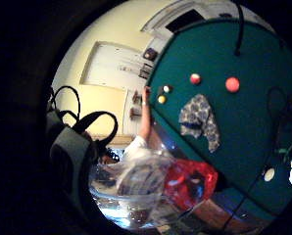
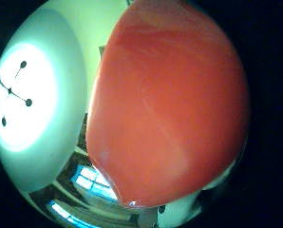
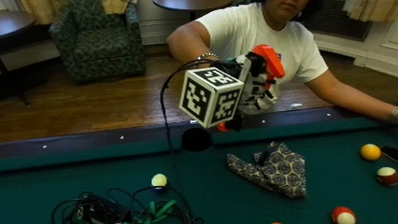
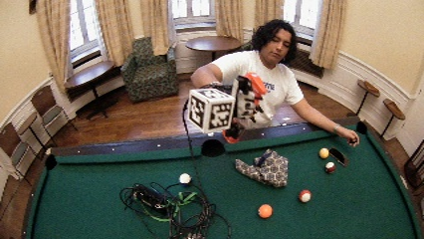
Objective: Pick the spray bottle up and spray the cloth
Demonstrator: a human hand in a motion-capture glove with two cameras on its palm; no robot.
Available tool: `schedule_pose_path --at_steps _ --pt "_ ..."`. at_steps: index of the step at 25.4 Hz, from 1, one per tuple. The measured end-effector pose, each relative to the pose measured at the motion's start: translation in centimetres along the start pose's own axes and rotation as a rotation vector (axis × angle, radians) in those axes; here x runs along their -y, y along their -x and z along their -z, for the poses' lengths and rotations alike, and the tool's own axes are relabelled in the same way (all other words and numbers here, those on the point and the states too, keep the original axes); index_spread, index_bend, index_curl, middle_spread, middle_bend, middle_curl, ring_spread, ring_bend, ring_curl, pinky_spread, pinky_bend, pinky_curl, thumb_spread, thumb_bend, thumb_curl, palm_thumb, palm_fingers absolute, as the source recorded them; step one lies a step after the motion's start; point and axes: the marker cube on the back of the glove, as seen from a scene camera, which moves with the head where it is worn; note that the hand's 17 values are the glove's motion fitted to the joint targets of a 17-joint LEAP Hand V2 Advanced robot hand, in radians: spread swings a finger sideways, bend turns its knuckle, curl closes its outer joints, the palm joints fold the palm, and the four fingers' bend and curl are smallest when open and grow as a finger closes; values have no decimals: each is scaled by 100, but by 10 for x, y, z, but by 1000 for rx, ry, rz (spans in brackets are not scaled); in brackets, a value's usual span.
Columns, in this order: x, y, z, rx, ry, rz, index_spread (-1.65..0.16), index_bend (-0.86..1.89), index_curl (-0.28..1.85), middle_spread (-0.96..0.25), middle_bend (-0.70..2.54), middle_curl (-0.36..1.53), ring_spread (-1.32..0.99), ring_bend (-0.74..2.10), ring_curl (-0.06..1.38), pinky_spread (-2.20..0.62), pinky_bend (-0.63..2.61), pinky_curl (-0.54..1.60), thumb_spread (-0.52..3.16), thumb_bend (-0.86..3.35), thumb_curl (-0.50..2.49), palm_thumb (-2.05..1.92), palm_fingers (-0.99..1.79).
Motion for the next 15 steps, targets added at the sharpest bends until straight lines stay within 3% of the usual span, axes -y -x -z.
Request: schedule_pose_path --at_steps 15 --pt "2 -121 -76 117 290 -570 -26 33 62 -21 65 57 -23 78 49 -33 46 41 39 -3 82 91 137"
